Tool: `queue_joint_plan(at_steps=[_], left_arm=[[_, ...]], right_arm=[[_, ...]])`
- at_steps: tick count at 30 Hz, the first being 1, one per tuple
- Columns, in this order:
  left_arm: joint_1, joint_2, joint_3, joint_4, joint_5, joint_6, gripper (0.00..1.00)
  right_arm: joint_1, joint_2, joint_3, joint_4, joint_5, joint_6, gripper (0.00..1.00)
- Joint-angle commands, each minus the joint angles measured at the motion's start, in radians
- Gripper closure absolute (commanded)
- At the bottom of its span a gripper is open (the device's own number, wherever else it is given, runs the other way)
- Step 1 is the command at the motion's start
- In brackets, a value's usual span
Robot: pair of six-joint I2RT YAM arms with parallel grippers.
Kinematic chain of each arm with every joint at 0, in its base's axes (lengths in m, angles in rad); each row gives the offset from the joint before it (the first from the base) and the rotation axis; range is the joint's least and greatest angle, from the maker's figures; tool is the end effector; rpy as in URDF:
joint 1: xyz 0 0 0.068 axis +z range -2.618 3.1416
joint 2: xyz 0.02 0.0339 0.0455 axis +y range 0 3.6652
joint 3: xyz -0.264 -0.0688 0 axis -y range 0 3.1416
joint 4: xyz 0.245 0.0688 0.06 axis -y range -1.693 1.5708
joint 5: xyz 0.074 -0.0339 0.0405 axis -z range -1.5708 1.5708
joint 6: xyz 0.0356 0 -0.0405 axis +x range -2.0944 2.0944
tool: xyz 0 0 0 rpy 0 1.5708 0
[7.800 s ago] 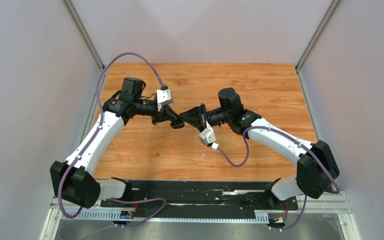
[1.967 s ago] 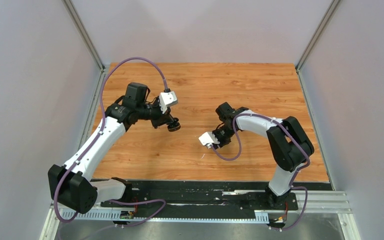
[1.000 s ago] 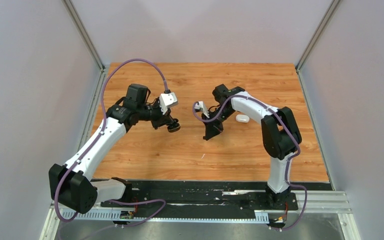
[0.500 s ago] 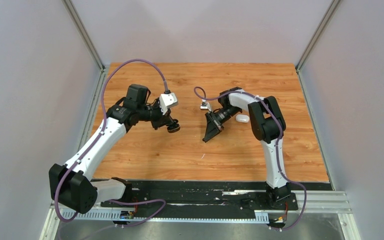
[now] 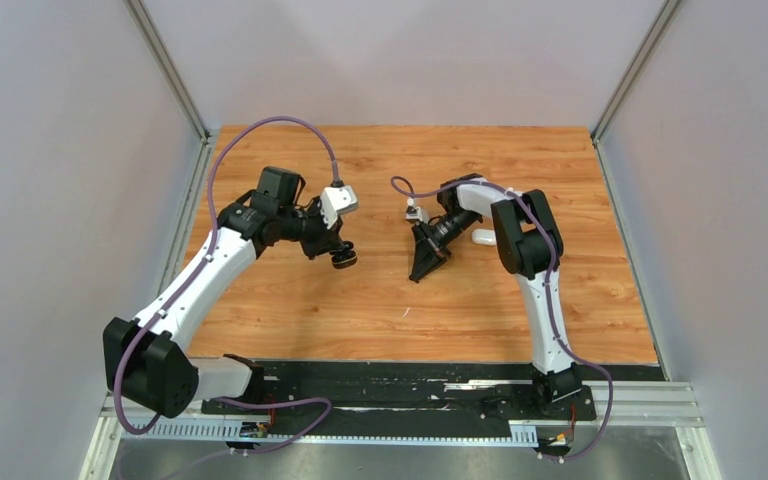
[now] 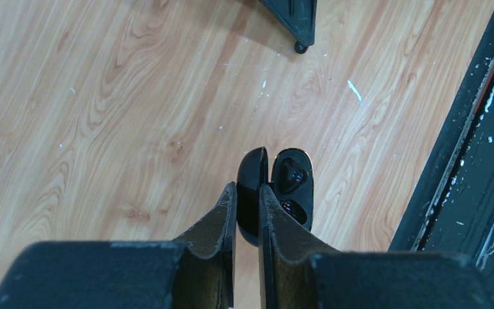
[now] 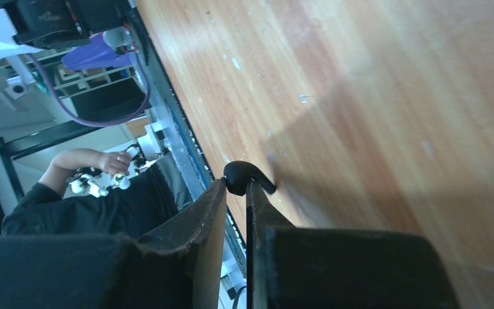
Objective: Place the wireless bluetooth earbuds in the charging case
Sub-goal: Turn over the left earbud at the center of the board, then adjust the left earbud at the center of the board.
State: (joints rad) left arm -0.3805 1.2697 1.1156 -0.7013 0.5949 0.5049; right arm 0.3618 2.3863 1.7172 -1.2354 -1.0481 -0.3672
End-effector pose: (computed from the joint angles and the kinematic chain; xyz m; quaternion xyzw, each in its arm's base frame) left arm 0.2348 -0.1154 0.3092 0.4764 0.7653 -0.2532 0.3512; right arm 0.3740 0.1745 0.1029 0.2267 -0.8273 -0.4938 0.1425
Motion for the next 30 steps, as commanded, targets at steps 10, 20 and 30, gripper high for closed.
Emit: queue_joint_plan(at_steps=[10, 20, 30], left_arm=[[-0.005, 0.019, 0.075, 0.009, -0.024, 0.028, 1.00], [0.002, 0.008, 0.084, 0.018, -0.078, 0.012, 1.00], [0.032, -0.021, 0.028, 0.084, -0.187, -0.156, 1.00]], right_arm=[[-0.049, -0.004, 0.145, -0.087, 0.142, -0.069, 0.78], [-0.056, -0.276, 0.021, 0.237, 0.336, 0.133, 0.69], [0.019, -0.307, -0.176, 0.242, 0.287, 0.501, 0.59]])
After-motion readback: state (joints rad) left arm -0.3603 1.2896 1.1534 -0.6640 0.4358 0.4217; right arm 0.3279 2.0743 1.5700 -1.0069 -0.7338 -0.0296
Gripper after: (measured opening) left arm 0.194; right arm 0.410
